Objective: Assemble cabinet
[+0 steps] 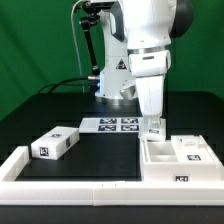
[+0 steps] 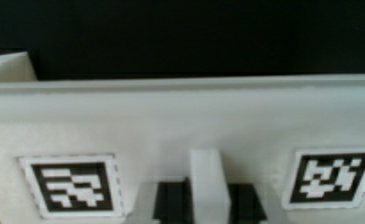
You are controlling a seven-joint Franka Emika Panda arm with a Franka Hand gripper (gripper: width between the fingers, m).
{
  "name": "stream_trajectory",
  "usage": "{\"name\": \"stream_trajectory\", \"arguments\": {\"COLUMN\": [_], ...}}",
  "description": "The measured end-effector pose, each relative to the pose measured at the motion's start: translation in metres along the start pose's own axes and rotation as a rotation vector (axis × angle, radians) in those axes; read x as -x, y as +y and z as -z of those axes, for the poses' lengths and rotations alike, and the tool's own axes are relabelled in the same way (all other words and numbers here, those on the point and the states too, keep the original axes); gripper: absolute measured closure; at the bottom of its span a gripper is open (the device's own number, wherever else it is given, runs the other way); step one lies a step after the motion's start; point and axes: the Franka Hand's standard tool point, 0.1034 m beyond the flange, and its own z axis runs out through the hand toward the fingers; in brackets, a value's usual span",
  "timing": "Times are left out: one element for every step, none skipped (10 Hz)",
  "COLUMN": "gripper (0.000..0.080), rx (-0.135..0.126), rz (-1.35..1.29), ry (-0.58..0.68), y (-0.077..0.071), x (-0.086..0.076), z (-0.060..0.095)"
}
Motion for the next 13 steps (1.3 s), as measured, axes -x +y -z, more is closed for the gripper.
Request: {"name": "stream_trajectory", "arguments": {"gripper": [0.0731,0.0731,0.0731,0.073,0.073,0.073,0.073,0.073,0.073,0.0729,0.0729,0.0729,0.0729], "rx": [0.0,-0.001,-0.006,-0.019,-0.029,-0.032,-0.037,-0.039,-0.037,-0.04,-0.044,-0.038,-0.015], "rz": [0.0,0.0,0.001,0.002,0.001,0.001,-0.001,-0.011,-0.013,-0.012,-0.013,-0.014,-0.015], "ry": [0.0,0.0,-0.003,-0.009,-0.012,-0.012,-0.013,-0.015,-0.016,-0.019,-0.02,-0.017,-0.006], "y": [0.0,0.0002,0.0023,0.0036,0.0039,0.0037,0.0035,0.0037,0.0029,-0.0008,-0.0029,-0.0022,-0.0016], "x": [0.0001,0.0002,-0.0004,-0.0003,-0.0004,-0.0018,-0.0033,-0.004,-0.0054,-0.0044,-0.0038,-0.0039,-0.0058], "z": [-0.0002,-0.0002,0.001,0.0016,0.0013,0.0006,0.0001,0.0008,0.0015,0.0011,0.0002,0.0002,0.0001]}}
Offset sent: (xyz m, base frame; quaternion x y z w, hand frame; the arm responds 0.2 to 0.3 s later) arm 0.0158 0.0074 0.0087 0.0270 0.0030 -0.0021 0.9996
